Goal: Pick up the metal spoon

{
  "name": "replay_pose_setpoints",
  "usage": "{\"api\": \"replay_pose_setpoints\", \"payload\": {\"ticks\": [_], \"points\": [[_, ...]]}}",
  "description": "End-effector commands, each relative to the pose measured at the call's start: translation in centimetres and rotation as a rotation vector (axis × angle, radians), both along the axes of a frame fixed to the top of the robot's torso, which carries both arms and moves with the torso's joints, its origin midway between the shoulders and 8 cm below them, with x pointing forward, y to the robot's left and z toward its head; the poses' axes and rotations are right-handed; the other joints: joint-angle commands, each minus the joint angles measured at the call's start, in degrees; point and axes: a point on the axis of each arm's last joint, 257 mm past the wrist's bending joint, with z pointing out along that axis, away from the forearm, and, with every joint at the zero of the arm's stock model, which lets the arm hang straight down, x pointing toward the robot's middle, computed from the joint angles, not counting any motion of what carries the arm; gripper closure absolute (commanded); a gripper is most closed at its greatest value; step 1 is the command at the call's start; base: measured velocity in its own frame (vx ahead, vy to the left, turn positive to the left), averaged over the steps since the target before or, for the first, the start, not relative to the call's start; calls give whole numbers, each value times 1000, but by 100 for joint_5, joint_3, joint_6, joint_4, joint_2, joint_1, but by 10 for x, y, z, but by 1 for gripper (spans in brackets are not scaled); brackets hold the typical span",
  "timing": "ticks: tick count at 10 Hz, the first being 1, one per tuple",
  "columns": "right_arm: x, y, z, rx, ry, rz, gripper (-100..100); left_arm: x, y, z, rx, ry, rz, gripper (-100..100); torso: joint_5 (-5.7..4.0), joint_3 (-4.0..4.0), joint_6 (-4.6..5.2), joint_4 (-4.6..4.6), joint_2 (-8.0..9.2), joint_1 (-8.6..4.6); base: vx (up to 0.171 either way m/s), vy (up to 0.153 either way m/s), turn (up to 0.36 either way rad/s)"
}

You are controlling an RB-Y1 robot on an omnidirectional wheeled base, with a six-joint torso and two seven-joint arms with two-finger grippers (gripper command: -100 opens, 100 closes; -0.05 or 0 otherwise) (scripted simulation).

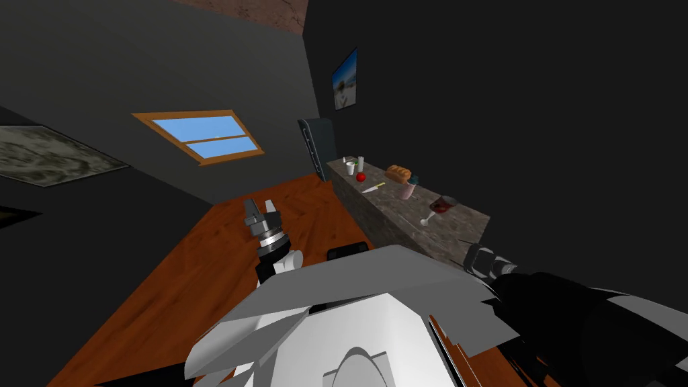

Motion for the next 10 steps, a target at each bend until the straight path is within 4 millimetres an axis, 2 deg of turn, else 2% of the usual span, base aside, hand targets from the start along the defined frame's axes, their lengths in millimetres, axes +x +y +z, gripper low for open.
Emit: {"api": "replay_pose_setpoints", "payload": {"ticks": [1,3,4,6,7,9,10], "points": [[-11,-6,-4,-31,37,32,-100,0,0,0,0,0,0,0,0,0,0,0,0,0,105,-26,144],[-50,-16,-12,-105,165,128,-100,0,0,0,0,0,0,0,-2,-1,0,0,-2,-6,141,-51,297],[-52,-16,-13,-114,175,142,-100,0,0,0,0,0,0,0,-3,-9,0,-4,-16,-16,127,-71,135],[-90,-22,-18,-168,296,240,-100,0,0,0,0,0,0,0,-3,-6,1,-2,-10,-8,148,-64,264],[-91,-22,-18,-174,301,250,-100,0,0,0,0,0,0,0,-4,-12,0,-5,-21,-20,128,-65,125],[-126,-25,-22,-210,408,348,-100,0,0,0,0,0,0,0,-1,-5,3,-2,-7,-2,126,-54,247],[-126,-25,-22,-211,409,351,-100,0,0,0,0,0,0,0,-3,-8,0,-3,-13,-10,102,-64,106]]}}
